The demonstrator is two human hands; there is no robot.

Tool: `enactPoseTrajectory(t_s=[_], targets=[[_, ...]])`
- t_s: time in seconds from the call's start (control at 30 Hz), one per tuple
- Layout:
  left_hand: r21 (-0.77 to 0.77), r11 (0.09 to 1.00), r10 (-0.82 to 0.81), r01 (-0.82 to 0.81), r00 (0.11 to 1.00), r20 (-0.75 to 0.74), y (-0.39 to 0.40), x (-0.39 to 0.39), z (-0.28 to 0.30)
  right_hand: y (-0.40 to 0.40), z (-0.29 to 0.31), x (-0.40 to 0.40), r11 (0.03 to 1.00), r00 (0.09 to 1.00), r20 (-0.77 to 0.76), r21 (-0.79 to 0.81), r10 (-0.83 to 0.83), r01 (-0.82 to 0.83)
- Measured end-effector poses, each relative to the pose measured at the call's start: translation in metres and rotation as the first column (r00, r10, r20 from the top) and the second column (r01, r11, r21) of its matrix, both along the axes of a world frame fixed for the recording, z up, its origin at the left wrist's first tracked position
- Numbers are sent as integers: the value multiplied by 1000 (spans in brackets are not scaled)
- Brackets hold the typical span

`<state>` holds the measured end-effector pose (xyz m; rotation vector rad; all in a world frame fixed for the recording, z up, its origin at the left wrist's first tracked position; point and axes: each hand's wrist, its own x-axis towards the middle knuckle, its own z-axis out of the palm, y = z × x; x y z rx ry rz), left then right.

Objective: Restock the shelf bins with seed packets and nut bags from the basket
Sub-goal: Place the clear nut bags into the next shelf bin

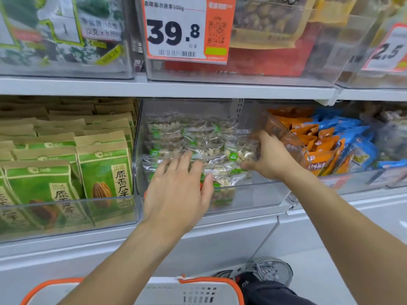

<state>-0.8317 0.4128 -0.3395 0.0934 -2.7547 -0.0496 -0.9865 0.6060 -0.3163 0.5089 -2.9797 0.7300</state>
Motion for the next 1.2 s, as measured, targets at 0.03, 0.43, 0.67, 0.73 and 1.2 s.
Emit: enactPoseTrajectory(t_s=[0.03,0.43,0.67,0.73,1.2], targets=[[-2,1000,-1,1,1000,-5,0,0,0,-2,0,-2,1000,999,38,-1,-17,17],[-4,1000,5,-5,1000,-23,0,1,-1,-35,-8,-15,991,972,233,-132,31,0],[-5,1000,-18,17,998,-53,0,6,-3,-19,3,-7,998,988,143,-6,63,-63],[0,1000,-18,18,998,-53,1,8,-4,-14,10,0,999,994,100,11,49,-50],[483,810,-120,333,900,-419,10,94,-28,-12,-7,156,886,917,-391,-450,-82,-113]])
